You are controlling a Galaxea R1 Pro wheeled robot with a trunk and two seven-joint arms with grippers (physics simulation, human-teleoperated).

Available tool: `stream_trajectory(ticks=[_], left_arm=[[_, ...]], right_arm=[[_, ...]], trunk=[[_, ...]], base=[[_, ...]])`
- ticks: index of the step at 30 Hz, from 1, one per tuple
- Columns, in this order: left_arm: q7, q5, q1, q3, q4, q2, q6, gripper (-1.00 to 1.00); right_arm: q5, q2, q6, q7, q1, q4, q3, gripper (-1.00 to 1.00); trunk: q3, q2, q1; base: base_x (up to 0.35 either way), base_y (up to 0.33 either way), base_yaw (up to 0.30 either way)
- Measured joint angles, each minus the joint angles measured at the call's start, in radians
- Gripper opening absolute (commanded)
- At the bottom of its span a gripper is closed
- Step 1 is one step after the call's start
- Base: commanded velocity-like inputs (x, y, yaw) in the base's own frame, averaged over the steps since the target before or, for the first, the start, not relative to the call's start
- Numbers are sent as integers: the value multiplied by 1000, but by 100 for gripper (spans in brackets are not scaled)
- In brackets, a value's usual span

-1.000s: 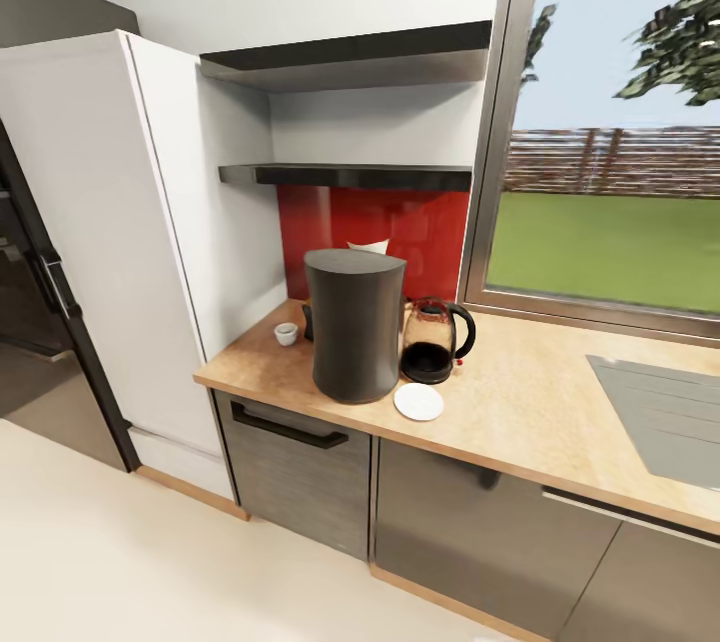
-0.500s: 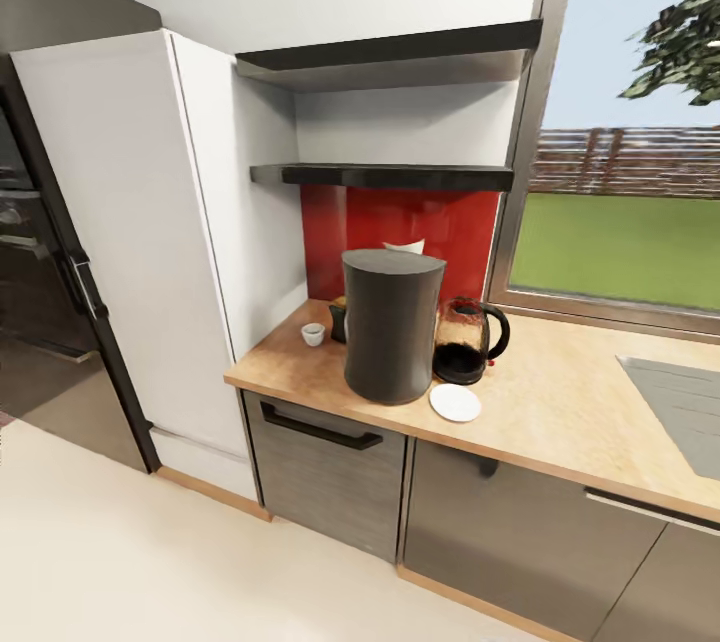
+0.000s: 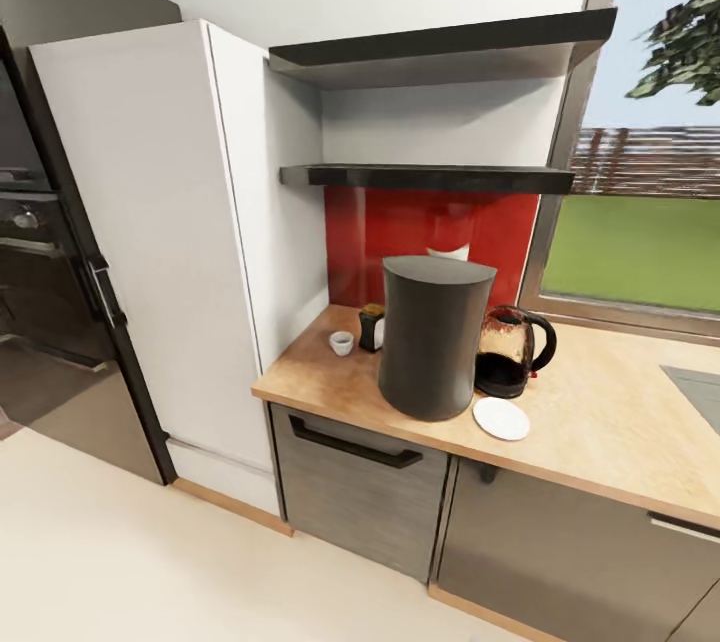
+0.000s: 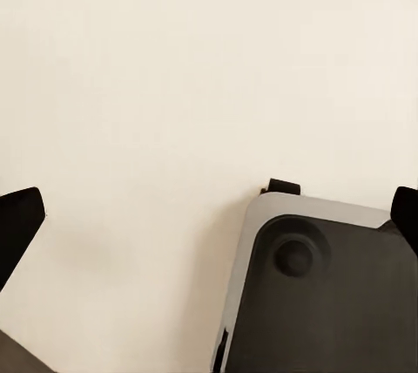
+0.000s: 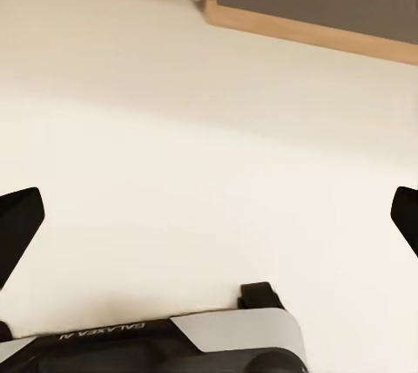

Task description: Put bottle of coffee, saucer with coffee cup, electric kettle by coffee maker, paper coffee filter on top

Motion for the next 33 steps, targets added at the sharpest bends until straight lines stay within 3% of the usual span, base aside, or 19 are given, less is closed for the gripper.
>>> stream_trajectory(ticks=[11, 33], left_arm=[[1, 3, 0, 0, 0, 1, -2, 100], [2, 6, 2, 1, 0, 3, -2, 100]], right_arm=[[0, -2, 0, 0, 0, 0, -1, 100], [0, -3, 2, 1, 0, 0, -1, 100]], trunk=[[0, 0, 0], [0, 0, 0]], base=[[187, 297, -27], [20, 325, -253]])
